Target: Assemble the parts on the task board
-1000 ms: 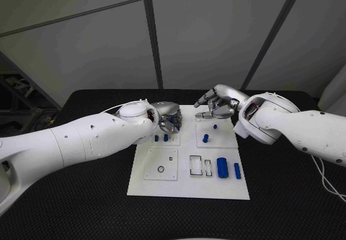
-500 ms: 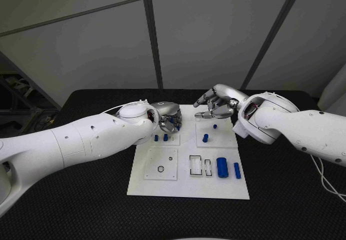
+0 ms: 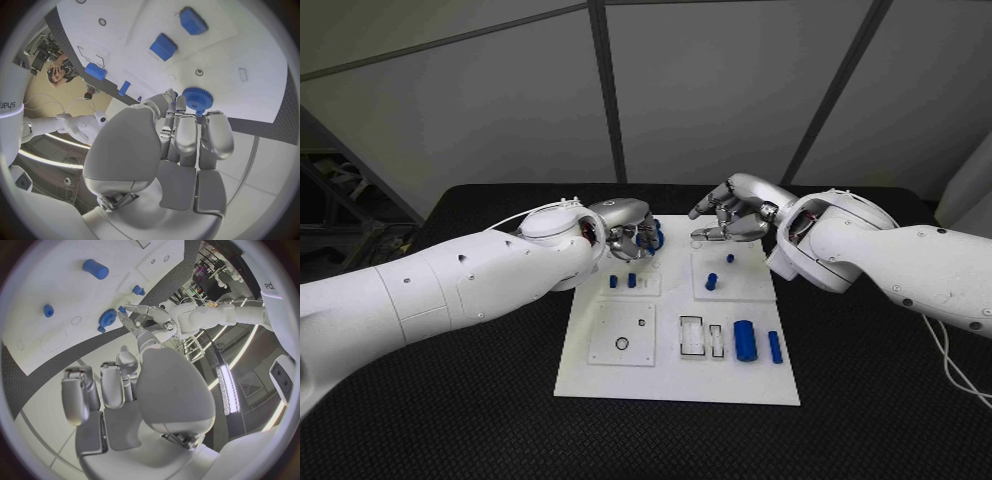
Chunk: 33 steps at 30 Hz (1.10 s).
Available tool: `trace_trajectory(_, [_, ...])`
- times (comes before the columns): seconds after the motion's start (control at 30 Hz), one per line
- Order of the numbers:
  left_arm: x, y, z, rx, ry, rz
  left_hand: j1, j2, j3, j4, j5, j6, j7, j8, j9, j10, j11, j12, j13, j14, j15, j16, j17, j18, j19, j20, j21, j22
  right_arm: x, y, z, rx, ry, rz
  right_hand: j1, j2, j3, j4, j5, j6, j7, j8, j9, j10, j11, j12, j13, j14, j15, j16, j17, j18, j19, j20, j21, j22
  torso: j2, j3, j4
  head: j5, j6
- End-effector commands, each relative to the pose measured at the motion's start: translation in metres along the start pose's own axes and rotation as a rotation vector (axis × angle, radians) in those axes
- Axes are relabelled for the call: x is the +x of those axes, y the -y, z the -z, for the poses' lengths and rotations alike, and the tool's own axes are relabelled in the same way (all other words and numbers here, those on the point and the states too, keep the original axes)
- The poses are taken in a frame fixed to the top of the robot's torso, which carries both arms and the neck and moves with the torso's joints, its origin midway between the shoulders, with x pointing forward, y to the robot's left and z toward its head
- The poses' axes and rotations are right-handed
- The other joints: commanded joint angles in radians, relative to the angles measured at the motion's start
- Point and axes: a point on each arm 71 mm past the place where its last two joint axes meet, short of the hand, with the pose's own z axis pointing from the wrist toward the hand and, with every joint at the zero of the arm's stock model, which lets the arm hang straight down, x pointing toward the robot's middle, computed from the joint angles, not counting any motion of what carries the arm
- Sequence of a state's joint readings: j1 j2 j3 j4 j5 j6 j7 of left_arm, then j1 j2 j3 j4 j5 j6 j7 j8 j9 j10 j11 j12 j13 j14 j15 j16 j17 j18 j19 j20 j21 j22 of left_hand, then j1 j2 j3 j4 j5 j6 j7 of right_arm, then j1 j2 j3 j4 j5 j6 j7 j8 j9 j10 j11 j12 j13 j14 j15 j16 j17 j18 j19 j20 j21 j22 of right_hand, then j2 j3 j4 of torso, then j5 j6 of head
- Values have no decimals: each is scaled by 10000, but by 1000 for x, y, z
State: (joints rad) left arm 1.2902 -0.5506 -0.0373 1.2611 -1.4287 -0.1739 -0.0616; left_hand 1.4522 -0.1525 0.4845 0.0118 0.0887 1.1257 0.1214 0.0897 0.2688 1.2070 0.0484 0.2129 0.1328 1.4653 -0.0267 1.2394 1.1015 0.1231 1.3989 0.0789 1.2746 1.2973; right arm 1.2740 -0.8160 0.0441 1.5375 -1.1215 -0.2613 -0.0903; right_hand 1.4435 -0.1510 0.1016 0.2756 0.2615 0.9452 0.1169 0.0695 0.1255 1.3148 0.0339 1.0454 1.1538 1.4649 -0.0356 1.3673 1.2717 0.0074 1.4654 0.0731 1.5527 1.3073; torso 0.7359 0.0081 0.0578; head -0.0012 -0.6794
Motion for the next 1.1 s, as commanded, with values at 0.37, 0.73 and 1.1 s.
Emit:
trace_trajectory(0.37, [-12, -16, 20, -465, -21, 475, -128, -6, -65, -35, 24, 84, 9, -51, -3, 38, 49, -67, -21, 246, -2, 6, -27, -416, 28, 15, 29, 12, -2, 1, -1, -47, 105, 29, 8, 53, 72, -3, 58, 80, 19, -28, -15, -37, -12, -15, -7, 378, -78, -59, 12, -8, 911, -56, -22, 2407, 4, 4, 2, 113, 68])
trace_trajectory(0.73, [-1, -35, 37, -967, -518, 567, -196, -21, -94, -32, -55, 109, -5, -70, -17, 49, 43, -86, -41, 234, -3, -11, -73, -413, 18, 19, 25, 15, -2, 2, -1, -33, 94, 31, 8, 53, 72, -3, 58, 80, 19, -28, -15, -37, -12, -15, -7, 378, -78, -59, 12, -8, 911, -56, -22, 2407, 29, -8, -1, 150, 60])
trace_trajectory(1.1, [7, -40, 38, -1062, -575, 645, -196, -21, -94, -32, -55, 109, -5, -70, -17, 49, 43, -86, -41, 234, -3, -11, -73, -413, 18, 19, 25, 15, -2, 1, 0, -34, 85, 31, 8, 53, 72, -3, 58, 80, 19, -28, -15, -37, -12, -15, -7, 378, -78, -59, 12, -8, 911, -56, -22, 2407, 30, 1, -26, 166, 28])
